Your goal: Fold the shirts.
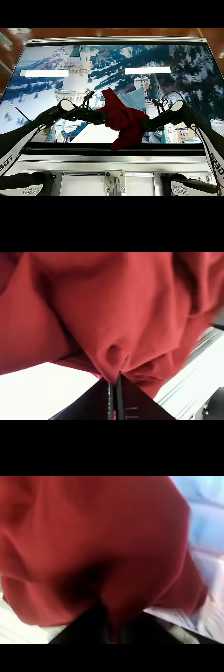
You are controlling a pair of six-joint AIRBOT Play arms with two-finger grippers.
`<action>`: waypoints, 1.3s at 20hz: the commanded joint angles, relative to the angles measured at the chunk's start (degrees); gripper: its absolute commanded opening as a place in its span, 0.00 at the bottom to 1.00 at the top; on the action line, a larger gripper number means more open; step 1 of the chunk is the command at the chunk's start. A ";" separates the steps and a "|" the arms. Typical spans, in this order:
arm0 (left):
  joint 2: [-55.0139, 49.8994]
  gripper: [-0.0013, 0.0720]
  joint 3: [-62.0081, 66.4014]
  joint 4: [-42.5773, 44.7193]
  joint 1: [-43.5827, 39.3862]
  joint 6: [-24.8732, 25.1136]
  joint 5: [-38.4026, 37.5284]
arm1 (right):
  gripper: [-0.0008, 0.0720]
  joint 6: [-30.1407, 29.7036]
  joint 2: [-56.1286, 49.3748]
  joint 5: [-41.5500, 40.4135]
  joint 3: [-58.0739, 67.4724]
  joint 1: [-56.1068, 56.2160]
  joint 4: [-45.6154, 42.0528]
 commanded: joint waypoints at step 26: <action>40.65 0.07 37.35 35.08 13.92 -12.39 -28.41 | 0.11 24.33 34.93 37.07 44.52 1.51 -5.03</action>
